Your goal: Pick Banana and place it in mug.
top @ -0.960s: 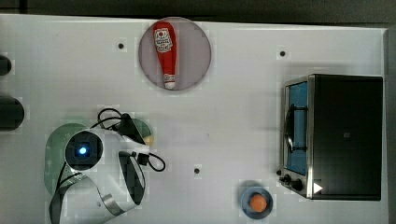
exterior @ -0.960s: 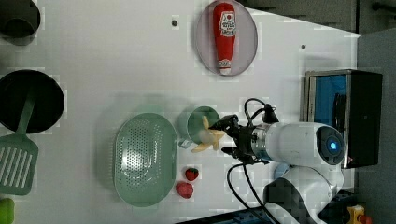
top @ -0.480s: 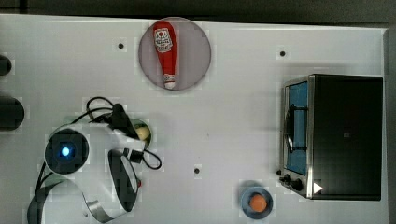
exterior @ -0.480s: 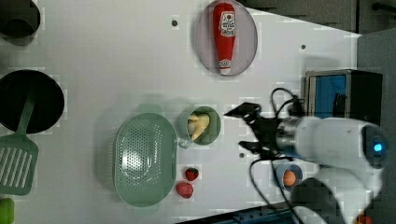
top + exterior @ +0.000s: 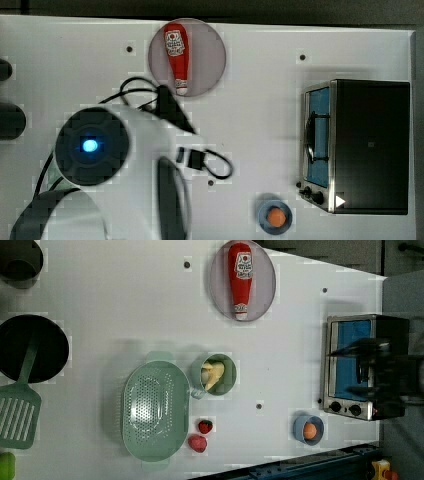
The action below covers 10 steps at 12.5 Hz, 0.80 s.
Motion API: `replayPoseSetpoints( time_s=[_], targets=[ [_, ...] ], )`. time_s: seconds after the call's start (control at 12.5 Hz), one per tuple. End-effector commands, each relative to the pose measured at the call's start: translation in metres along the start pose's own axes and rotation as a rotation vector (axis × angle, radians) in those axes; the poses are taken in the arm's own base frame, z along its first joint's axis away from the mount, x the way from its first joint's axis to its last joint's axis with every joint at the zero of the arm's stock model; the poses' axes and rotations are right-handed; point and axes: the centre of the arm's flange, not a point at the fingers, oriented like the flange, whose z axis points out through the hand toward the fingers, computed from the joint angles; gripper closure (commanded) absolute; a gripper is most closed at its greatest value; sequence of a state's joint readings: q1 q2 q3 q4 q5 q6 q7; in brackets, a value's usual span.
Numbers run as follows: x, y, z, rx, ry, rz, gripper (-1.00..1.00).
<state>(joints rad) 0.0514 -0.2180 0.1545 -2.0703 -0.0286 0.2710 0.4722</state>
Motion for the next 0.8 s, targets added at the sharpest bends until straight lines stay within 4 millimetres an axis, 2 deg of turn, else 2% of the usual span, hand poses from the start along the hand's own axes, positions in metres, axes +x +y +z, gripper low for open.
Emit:
replayPoseSetpoints(
  time_s=[0.08, 0.24, 0.4, 0.48, 0.8],
  targets=[
    [0.074, 0.053, -0.066, 0.071, -0.024, -0.081, -1.00],
    [0.099, 0.075, -0.074, 0.083, -0.033, -0.135, -1.00],
    [0.118, 0.089, -0.072, 0.082, -0.044, -0.119, -1.00],
    [0.122, 0.091, -0.072, 0.083, -0.045, -0.110, -1.00],
    [0.117, 0.088, -0.068, 0.035, -0.019, -0.131, -1.00]
  ],
)
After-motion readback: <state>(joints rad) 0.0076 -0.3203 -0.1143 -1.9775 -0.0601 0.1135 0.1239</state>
